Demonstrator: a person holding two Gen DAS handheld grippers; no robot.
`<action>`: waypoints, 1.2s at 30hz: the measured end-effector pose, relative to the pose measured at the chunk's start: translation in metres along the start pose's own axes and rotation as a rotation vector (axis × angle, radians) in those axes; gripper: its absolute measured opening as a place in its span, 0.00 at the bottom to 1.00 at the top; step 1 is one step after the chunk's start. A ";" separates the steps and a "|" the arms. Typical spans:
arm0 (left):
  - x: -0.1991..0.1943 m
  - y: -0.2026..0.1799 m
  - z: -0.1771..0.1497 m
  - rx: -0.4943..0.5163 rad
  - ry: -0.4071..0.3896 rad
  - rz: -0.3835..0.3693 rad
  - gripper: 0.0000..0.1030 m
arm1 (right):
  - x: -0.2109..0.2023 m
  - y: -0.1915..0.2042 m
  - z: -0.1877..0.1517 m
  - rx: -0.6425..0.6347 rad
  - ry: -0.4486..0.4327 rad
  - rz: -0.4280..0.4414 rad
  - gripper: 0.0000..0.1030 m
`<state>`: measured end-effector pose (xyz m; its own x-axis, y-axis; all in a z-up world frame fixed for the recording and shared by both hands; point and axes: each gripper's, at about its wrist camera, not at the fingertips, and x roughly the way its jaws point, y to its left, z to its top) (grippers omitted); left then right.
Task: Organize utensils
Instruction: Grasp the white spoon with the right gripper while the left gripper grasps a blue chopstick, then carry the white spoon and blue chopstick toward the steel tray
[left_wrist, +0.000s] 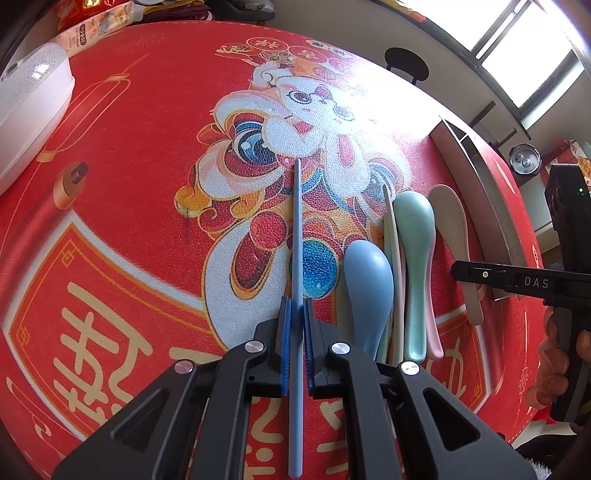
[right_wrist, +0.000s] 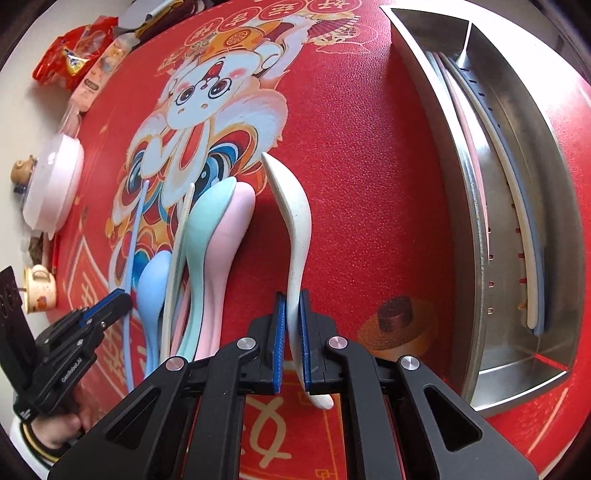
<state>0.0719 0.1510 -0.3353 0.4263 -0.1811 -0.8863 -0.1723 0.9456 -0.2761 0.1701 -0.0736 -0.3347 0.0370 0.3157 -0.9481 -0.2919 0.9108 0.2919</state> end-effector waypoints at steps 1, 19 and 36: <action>0.000 -0.001 0.000 0.001 -0.002 0.002 0.08 | 0.001 0.001 0.000 -0.003 -0.006 -0.005 0.07; -0.001 -0.022 -0.010 0.139 -0.010 0.104 0.08 | 0.002 0.016 -0.004 -0.100 -0.044 -0.087 0.06; -0.006 -0.010 -0.010 0.058 0.006 0.036 0.06 | -0.002 0.007 -0.002 -0.049 -0.033 -0.032 0.07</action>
<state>0.0625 0.1403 -0.3309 0.4156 -0.1484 -0.8973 -0.1352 0.9656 -0.2223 0.1661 -0.0687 -0.3314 0.0786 0.2961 -0.9519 -0.3367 0.9066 0.2542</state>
